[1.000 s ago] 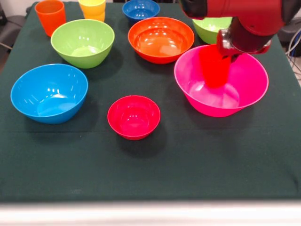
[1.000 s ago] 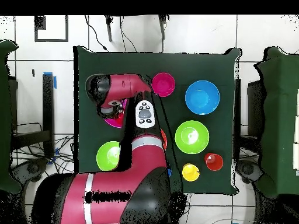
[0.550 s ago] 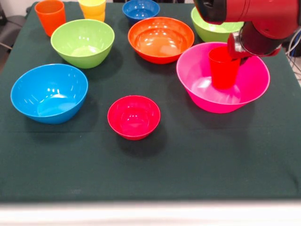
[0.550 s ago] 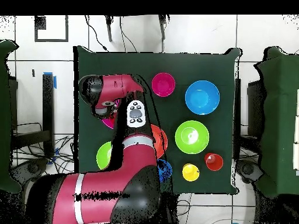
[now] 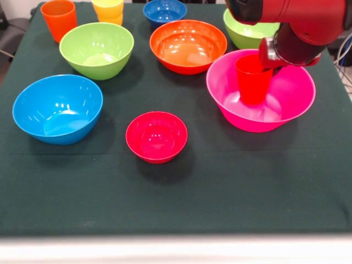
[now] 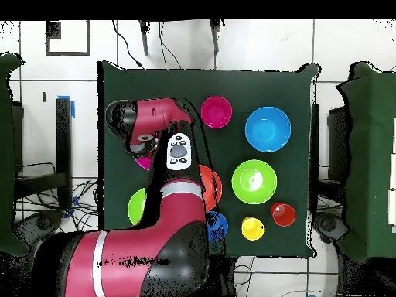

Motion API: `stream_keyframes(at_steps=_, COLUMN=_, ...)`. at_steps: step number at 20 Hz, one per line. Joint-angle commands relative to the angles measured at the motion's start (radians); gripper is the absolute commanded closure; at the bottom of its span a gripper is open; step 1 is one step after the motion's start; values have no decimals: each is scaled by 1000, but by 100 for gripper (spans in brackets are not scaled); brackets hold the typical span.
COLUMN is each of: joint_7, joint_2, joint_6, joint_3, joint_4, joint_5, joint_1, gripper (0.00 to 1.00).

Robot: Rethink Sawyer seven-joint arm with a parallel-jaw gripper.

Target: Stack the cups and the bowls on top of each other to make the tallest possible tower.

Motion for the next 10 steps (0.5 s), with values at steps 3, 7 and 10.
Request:
stream_keyframes(at_steps=3, joint_7=67, joint_2=41, joint_6=-45, joint_3=5, joint_4=-91, joint_5=-68, joint_1=21, gripper=100)
stream_keyframes(at_steps=7, joint_7=58, joint_2=53, joint_6=-60, joint_3=7, joint_4=-105, joint_5=-65, joint_1=17, gripper=100)
stream_keyframes(at_steps=10, joint_7=67, joint_2=68, joint_6=-84, joint_3=25, joint_4=-116, joint_5=-47, joint_1=20, gripper=100)
